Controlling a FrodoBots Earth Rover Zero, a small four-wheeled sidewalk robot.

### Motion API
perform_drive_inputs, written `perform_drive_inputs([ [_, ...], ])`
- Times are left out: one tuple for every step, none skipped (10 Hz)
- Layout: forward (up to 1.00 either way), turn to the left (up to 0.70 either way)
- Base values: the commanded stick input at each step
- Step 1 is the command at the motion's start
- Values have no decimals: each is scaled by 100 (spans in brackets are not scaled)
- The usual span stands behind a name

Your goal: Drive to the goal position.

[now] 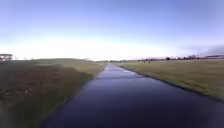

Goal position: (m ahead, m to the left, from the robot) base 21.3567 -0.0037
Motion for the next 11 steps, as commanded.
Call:
perform_drive_inputs([
  [100,0],
  [100,0],
  [100,0],
  [100,0],
  [100,0],
  [100,0],
  [100,0],
  [100,0],
  [100,0],
  [100,0],
  [100,0],
])
